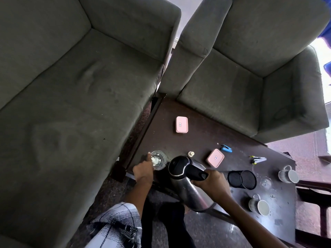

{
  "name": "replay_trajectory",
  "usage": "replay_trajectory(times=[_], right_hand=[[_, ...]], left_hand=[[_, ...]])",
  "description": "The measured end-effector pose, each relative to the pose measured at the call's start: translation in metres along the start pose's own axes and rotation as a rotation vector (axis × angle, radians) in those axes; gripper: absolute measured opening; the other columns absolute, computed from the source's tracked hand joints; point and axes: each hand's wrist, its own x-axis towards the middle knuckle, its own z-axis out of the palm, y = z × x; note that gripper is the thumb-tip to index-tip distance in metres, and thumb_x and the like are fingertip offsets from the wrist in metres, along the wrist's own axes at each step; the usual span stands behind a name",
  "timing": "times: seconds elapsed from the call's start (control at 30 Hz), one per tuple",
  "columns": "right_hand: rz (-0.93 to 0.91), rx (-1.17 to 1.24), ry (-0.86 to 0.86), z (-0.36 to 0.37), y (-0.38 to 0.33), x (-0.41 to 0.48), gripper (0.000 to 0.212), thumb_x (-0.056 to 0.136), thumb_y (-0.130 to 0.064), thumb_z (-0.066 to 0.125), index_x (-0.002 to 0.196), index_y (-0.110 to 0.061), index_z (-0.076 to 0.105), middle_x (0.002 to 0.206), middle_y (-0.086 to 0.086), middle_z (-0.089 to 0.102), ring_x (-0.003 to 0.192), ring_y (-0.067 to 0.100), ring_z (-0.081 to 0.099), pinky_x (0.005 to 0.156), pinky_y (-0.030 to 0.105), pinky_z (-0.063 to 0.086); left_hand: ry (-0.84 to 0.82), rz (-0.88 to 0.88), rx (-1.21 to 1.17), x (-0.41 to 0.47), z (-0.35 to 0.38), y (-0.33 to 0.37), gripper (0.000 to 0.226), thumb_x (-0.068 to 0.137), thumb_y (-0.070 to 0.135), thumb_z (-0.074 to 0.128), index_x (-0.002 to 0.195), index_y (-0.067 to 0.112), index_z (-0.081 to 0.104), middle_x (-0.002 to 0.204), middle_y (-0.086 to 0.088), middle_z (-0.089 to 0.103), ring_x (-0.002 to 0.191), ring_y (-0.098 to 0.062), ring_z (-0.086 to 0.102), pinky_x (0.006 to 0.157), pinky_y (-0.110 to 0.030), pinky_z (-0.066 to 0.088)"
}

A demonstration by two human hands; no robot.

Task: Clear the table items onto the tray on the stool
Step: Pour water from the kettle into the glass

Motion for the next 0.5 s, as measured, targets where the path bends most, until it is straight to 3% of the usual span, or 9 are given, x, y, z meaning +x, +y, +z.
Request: replay_trajectory(times=[0.5], right_hand=[[0.000, -0.002, 0.008, -0.0001, -0.0001, 0.0017, 0.041, 0.063, -0.050, 0.072, 0.053, -0.023, 0.042, 0.068, -0.001, 0.060, 0.070, 0.023, 0.062, 0.055, 0.025, 0.038]], left_hand=[[0.012, 0.005, 0.000, -0.0029, -0.0025, -0.0005, 0.061, 0.097, 0.010, 0.038, 0.150, 0.022, 0.009, 0.117, -0.003, 0.066, 0.103, -0.020, 0.065, 0.082, -0.030, 0.049]])
